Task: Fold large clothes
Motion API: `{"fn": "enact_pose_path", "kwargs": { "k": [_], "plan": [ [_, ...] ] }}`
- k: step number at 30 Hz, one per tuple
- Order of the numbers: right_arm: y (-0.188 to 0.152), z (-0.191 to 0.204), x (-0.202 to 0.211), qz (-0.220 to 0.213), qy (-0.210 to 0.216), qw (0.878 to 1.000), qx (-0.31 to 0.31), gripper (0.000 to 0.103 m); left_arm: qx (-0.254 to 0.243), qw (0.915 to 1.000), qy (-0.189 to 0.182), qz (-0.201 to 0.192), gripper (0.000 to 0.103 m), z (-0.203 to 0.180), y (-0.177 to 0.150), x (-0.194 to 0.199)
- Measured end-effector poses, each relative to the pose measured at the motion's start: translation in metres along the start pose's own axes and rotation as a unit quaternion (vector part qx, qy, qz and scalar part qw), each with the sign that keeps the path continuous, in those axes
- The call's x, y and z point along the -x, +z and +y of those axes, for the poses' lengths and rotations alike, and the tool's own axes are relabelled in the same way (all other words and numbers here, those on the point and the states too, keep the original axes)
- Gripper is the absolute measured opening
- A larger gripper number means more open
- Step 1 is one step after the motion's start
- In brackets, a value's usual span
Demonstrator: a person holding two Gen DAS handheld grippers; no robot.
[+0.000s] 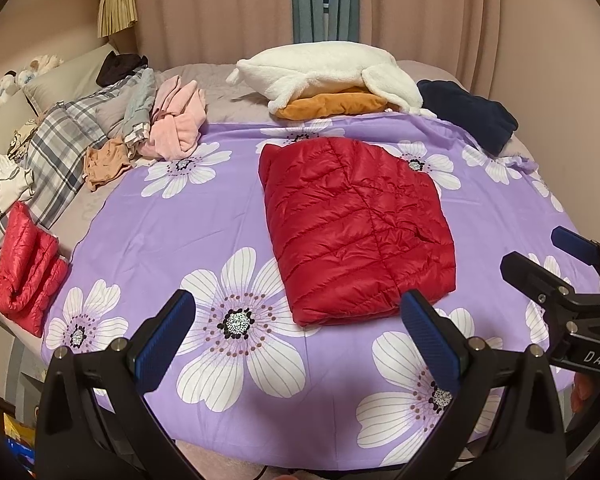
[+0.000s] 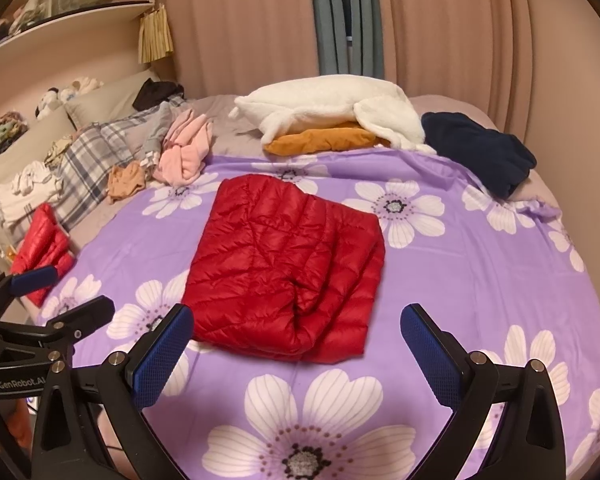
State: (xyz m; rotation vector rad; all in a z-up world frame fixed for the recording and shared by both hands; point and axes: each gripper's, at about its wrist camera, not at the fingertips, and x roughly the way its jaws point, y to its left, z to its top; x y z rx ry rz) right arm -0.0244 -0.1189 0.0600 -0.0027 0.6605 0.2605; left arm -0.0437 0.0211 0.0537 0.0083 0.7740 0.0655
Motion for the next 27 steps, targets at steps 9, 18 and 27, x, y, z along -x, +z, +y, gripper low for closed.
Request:
{"fn": "enact_pose_path", "kwargs": {
  "k": [9, 18, 27],
  "plan": [
    [0.0006, -0.0002, -0.0008, 0.000, 0.000, 1.000, -0.001, 0.102, -0.002, 1.0000, 0.000, -0.001, 0.103, 0.0000, 0.0004, -0.0004],
    [0.0001, 0.0006, -0.0013, 0.000, -0.001, 1.000, -0.001, 0.102, -0.002, 1.0000, -0.003, -0.002, 0.103, 0.0013, 0.0008, -0.0004],
    [0.0006, 0.0005, -0.0013, 0.002, 0.000, 1.000, -0.001, 0.102, 0.001, 1.0000, -0.002, -0.003, 0.103, 0.0022, 0.0008, -0.0009]
  ]
}}
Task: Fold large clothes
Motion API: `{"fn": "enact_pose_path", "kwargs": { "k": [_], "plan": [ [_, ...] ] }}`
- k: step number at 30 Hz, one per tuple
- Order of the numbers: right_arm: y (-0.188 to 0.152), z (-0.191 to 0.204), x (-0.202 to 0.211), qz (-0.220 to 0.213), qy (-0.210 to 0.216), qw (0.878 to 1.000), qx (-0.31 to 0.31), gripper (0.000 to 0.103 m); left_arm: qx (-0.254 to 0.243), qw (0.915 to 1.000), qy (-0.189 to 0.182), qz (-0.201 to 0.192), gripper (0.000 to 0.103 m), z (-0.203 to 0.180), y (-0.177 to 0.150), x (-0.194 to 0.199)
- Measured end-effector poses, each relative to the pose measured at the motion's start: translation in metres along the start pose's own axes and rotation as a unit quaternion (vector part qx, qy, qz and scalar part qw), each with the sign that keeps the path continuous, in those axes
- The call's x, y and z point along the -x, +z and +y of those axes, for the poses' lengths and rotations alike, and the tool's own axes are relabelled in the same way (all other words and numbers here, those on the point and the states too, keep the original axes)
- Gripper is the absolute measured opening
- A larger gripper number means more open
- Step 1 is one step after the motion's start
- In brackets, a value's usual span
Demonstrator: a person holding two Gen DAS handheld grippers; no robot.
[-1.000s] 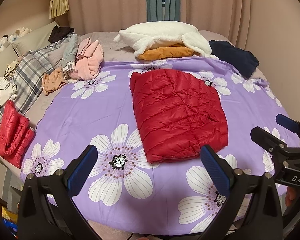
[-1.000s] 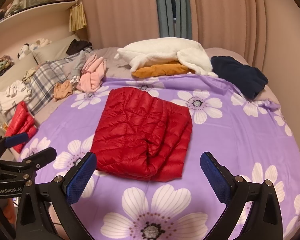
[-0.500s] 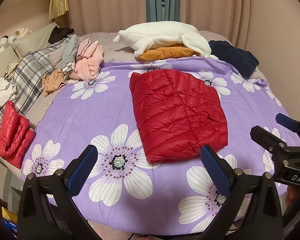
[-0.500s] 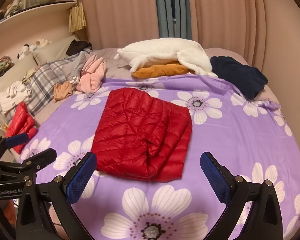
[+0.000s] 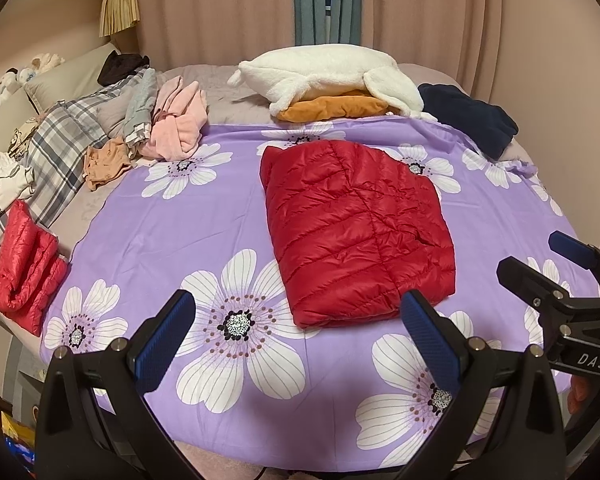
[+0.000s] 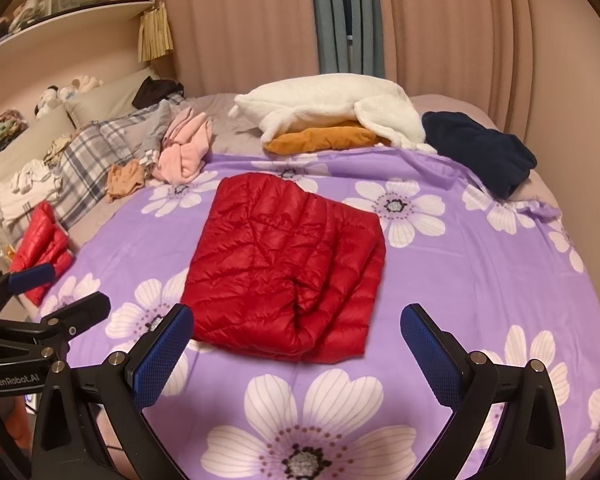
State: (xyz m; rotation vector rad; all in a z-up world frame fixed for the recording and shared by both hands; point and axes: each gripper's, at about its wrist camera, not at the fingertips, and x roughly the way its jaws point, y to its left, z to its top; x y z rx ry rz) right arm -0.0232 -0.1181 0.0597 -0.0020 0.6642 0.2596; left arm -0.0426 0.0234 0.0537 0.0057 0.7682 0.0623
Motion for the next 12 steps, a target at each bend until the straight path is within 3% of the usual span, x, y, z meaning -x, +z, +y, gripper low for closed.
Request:
{"fn": "enact_pose_path", "kwargs": {
  "k": [12],
  "plan": [
    [-0.0007, 0.0002, 0.0002, -0.003, 0.002, 1.000, 0.003, 0.102, -0.003, 1.0000, 0.005, -0.004, 0.103, 0.0021, 0.0011, 0.0018]
  ]
}}
